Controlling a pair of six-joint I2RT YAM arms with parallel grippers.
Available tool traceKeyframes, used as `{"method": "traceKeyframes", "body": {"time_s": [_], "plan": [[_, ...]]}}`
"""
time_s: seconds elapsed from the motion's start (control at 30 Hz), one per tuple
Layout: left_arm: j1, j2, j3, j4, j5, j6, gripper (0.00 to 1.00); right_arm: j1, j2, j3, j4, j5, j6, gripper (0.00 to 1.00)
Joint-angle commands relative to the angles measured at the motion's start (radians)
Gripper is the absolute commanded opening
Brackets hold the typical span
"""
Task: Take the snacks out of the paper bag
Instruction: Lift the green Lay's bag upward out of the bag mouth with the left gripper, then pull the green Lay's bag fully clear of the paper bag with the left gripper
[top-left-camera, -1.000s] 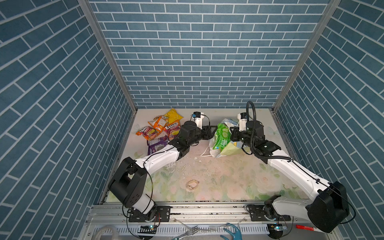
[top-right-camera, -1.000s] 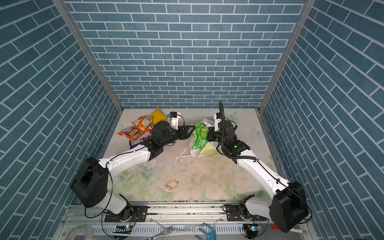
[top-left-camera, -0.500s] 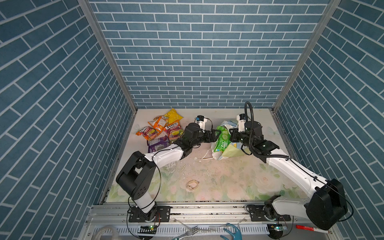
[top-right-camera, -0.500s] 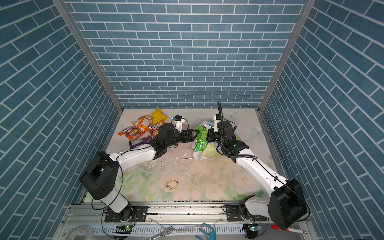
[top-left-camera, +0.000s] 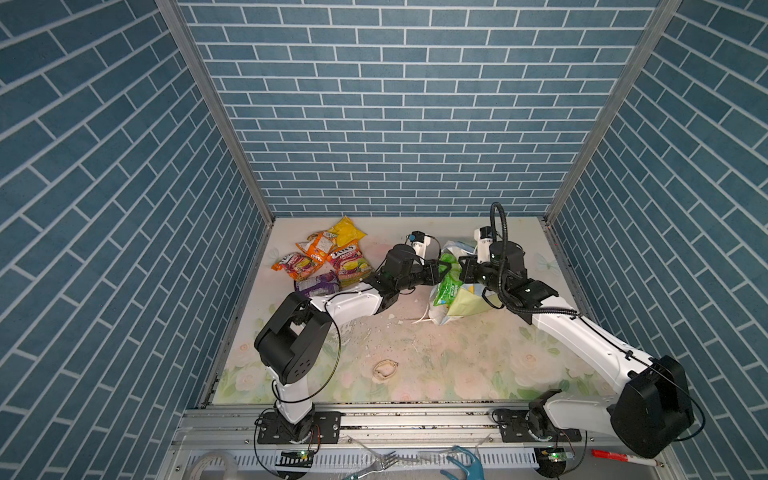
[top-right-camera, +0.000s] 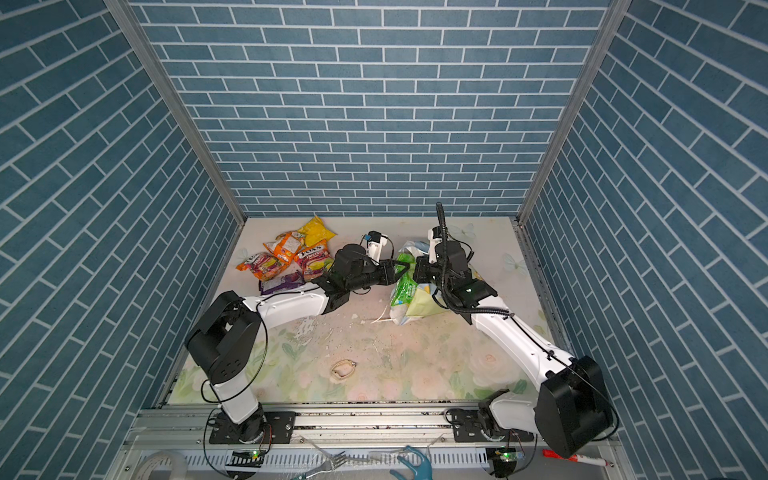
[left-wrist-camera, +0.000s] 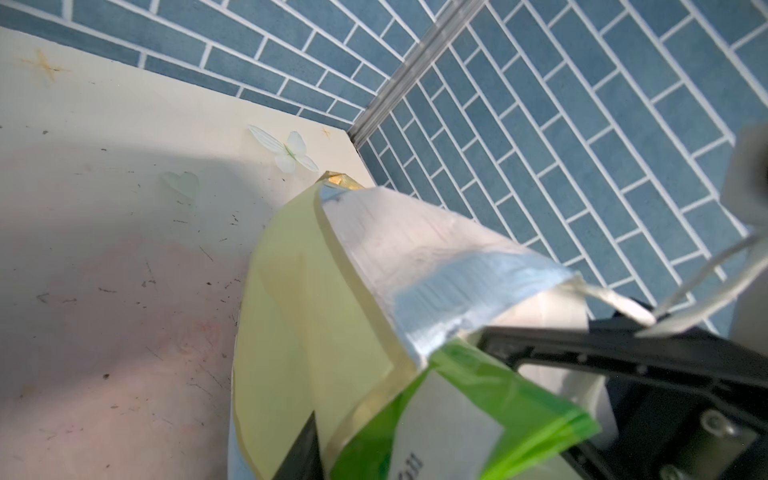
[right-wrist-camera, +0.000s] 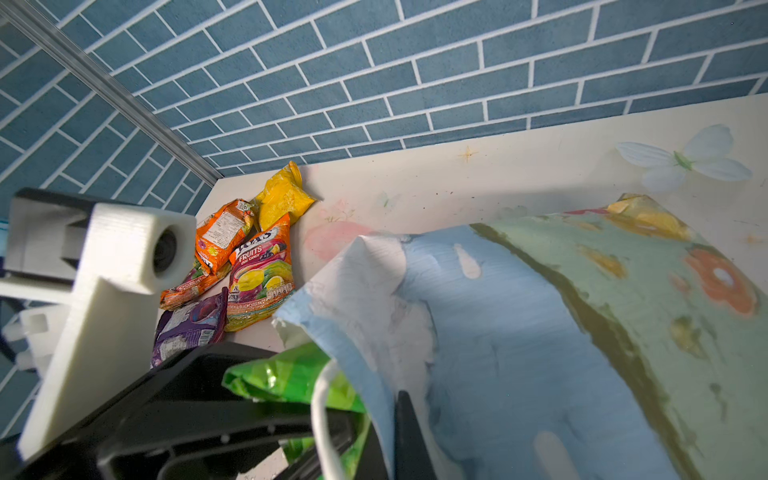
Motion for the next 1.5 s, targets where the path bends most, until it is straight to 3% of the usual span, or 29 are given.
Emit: {"method": "traceKeyframes", "body": {"time_s": [0.0, 0.07, 0.5, 0.63, 0.9, 1.13, 1.47], "plan": [[-0.009, -0.025, 0.026, -0.031, 0.0, 0.037, 0.22, 0.004, -0.015, 0.009, 0.018, 0.0, 0.035, 0.0], [-0.011, -0.05, 0.02, -0.064, -0.024, 0.055, 0.17, 0.004, -0.018, 0.005, 0.016, 0.002, 0.034, 0.0], [-0.007, -0.23, -0.015, -0.248, -0.162, 0.209, 0.2, 0.003, -0.012, 0.011, -0.028, 0.062, 0.027, 0.0], [0.004, -0.263, -0.036, -0.245, -0.182, 0.22, 0.15, 0.004, -0.01, 0.018, -0.046, 0.08, 0.027, 0.0], [0.02, -0.203, -0.035, -0.192, -0.09, 0.168, 0.42, 0.003, 0.0, 0.03, -0.038, 0.069, 0.028, 0.0], [-0.001, -0.2, -0.08, -0.128, -0.042, 0.077, 0.41, 0.003, 0.012, 0.041, -0.045, 0.072, 0.028, 0.0], [-0.069, -0.142, -0.044, -0.199, -0.037, 0.079, 0.48, 0.003, 0.032, 0.061, -0.034, 0.052, 0.033, 0.0]]}}
